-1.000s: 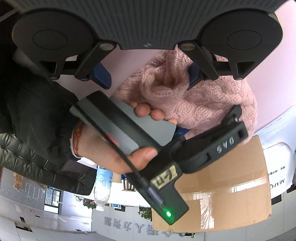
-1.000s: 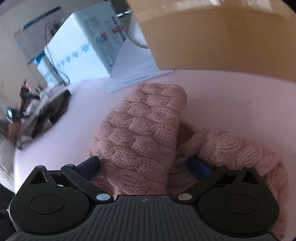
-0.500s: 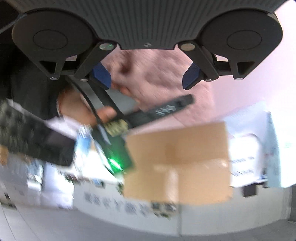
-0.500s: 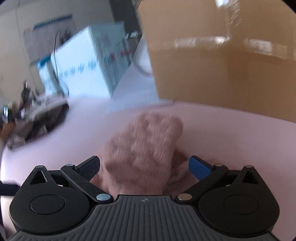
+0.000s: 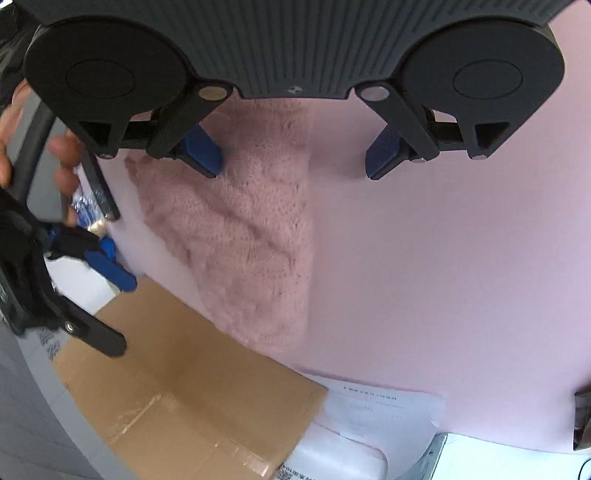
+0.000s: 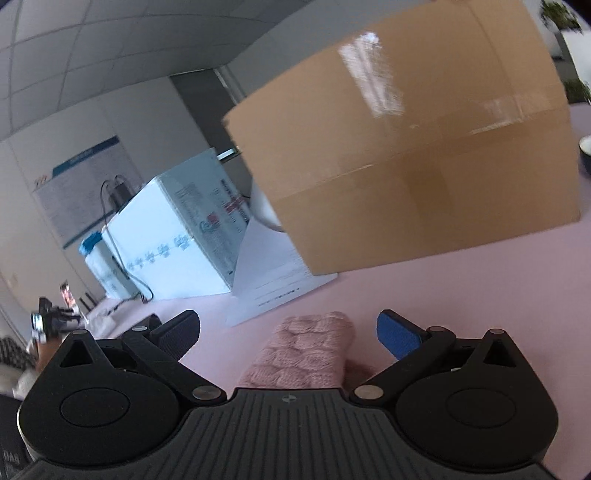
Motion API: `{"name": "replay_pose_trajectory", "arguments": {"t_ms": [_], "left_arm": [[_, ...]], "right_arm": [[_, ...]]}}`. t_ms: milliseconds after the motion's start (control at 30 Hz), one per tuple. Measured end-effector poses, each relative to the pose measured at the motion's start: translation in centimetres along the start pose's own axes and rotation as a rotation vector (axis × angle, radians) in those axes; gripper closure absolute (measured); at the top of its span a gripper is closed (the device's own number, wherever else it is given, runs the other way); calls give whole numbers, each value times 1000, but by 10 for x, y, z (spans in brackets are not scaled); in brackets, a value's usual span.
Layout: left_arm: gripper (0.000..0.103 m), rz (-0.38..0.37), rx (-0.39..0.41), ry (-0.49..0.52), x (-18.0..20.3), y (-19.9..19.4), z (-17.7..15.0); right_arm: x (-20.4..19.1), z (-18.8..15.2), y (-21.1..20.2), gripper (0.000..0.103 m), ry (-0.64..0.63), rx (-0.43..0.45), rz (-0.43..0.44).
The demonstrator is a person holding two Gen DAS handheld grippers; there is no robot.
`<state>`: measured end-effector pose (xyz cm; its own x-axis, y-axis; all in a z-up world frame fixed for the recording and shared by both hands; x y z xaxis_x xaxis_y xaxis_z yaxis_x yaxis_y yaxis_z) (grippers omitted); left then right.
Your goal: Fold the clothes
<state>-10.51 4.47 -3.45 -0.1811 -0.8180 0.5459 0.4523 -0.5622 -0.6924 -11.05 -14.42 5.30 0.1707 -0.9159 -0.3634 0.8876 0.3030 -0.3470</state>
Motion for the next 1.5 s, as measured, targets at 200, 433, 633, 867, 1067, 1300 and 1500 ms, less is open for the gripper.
{"name": "replay_pose_trajectory", "arguments": {"t_ms": [200,433,633,867,1067,1300,1500], "left_arm": [[41,-47,-20,-24,12,13,0],[71,-36,-4,-50,18,19,1],[78,20,68,-88,9,8,11],[79,195,249,-82,-16,-29,29],[81,314,361,-125,-45,-58,37],[82,341,363,-68,-46,-61,26],[82,348,356,35,-28,-57,20]], "right_arm": [[-5,-1,2,0,-72,37,-72],[-1,-4,8,0,-59,34,-99],[-6,-6,5,3,-79,41,-90],[-29,-18,10,57,-213,-6,-34],[-52,-39,14,92,-324,-69,39],[-94,-64,2,93,-373,-82,194],[-102,-83,11,93,-411,-148,212]]}}
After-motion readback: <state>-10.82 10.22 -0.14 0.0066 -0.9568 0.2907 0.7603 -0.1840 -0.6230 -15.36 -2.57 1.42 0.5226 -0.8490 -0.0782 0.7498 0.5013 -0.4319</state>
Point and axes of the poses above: each gripper's, at about its wrist camera, not at the fingertips, and y roughly the way its jaws point, x to its right, z to its top, the point moved 7 cm from there along y, roughly the way its jaws point, and after that the axes turned 6 degrees about -y, right-handed, at the moved point
